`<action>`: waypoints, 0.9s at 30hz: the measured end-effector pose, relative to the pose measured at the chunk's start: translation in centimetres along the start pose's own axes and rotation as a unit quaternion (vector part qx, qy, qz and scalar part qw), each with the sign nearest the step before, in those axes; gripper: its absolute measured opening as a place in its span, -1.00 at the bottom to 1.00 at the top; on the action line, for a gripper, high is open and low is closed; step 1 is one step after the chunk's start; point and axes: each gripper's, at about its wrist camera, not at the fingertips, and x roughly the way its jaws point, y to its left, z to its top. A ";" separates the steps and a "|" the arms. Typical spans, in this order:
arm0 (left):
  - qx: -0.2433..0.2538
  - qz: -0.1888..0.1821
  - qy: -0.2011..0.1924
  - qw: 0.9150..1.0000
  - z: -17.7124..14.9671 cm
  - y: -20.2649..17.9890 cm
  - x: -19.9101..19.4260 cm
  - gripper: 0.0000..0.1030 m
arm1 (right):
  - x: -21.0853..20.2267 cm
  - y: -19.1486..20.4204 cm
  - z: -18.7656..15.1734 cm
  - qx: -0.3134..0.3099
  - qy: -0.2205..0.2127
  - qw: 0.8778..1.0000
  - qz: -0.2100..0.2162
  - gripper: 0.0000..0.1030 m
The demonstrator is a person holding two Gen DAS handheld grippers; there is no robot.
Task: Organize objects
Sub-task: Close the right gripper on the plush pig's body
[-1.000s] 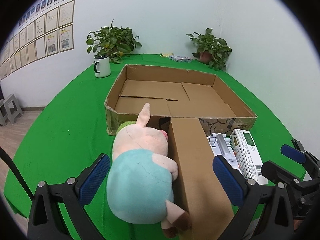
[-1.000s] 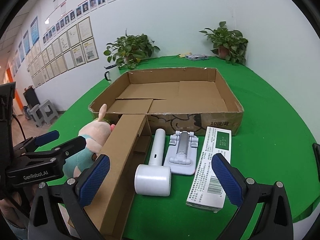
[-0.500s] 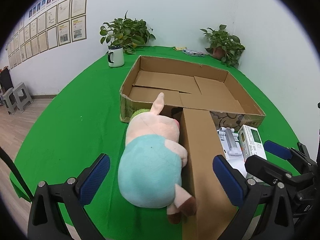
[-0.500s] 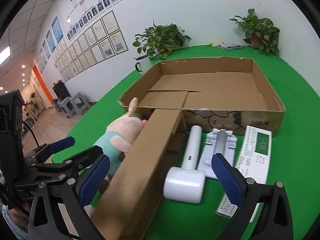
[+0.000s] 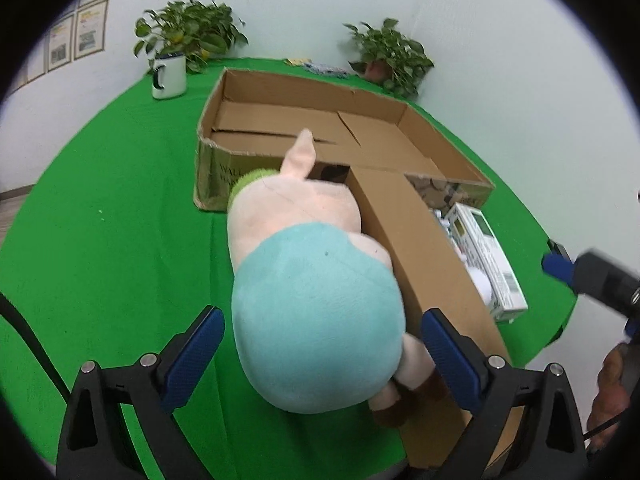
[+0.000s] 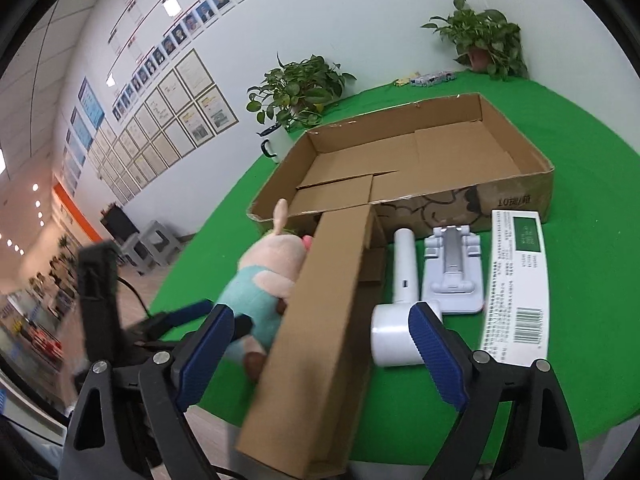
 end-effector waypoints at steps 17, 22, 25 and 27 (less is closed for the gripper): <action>-0.092 -0.014 0.019 0.995 -3.0 0.4 0.4 0.31 | 12.0 8.4 5.5 -0.118 0.165 0.975 0.093 0.67; -0.089 0.023 0.016 0.996 -3.5 -1.1 -0.6 0.25 | 12.9 8.5 5.8 -0.129 0.175 0.971 0.103 0.67; -0.079 0.041 0.021 0.996 -3.5 -1.9 -0.8 0.24 | 14.0 7.9 5.5 -0.118 0.190 0.968 0.116 0.67; -0.076 0.047 0.023 0.996 -3.5 -2.3 -0.7 0.24 | 14.9 8.2 5.2 -0.119 0.205 0.964 0.123 0.67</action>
